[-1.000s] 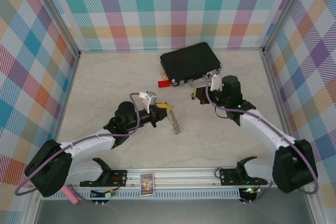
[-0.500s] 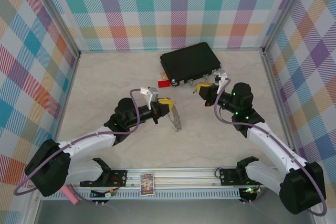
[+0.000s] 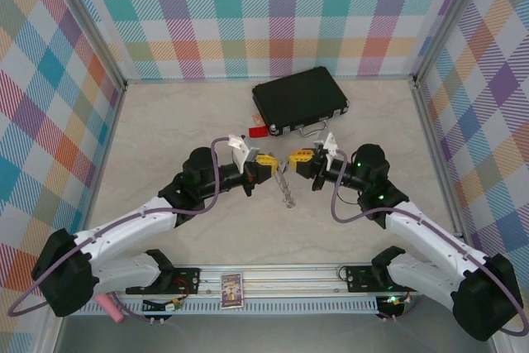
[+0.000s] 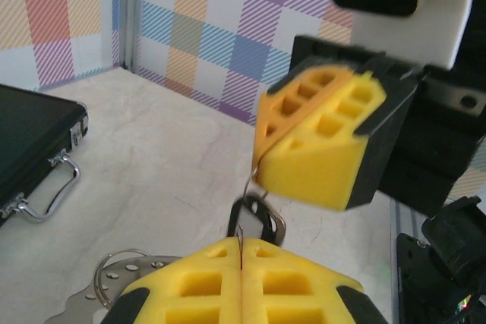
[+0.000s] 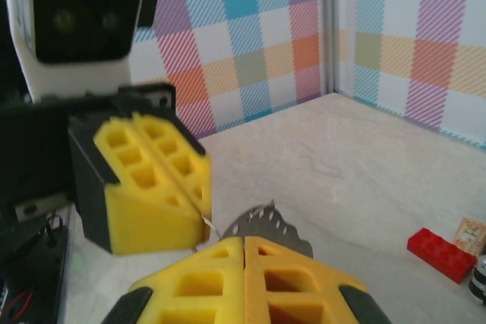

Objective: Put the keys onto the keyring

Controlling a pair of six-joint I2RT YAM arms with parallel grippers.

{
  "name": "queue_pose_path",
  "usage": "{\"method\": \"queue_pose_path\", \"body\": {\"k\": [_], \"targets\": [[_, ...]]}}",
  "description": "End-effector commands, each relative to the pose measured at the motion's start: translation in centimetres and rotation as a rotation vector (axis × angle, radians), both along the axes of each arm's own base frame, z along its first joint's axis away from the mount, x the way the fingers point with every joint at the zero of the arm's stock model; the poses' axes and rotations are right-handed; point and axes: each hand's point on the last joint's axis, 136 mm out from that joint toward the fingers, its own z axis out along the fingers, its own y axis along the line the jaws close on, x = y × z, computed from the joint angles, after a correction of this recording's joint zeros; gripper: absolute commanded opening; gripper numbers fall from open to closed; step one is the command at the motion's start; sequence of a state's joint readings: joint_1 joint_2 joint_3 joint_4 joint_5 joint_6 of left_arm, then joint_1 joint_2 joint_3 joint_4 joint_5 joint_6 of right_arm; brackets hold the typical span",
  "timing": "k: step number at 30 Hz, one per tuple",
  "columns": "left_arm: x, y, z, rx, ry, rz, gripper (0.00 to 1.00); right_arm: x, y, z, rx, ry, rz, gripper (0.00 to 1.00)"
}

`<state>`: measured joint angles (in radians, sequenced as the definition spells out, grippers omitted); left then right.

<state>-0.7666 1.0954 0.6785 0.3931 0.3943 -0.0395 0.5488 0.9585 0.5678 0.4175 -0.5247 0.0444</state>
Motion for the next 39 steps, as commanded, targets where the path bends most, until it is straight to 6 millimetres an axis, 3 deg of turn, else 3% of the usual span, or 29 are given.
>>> {"method": "queue_pose_path", "body": {"k": [1,13,39], "targets": [[-0.7,0.4,1.6,0.031,-0.089,-0.002,0.0,0.1,-0.2,0.6,-0.014,-0.144,-0.011,0.0],[-2.3,-0.2,2.3,0.059,-0.133,-0.087,0.0,-1.2,0.5,0.9,-0.013,-0.238,0.062,0.0],[-2.9,0.6,3.2,0.043,-0.185,-0.078,0.0,-3.1,2.1,1.8,0.011,-0.25,0.185,0.0]]}}
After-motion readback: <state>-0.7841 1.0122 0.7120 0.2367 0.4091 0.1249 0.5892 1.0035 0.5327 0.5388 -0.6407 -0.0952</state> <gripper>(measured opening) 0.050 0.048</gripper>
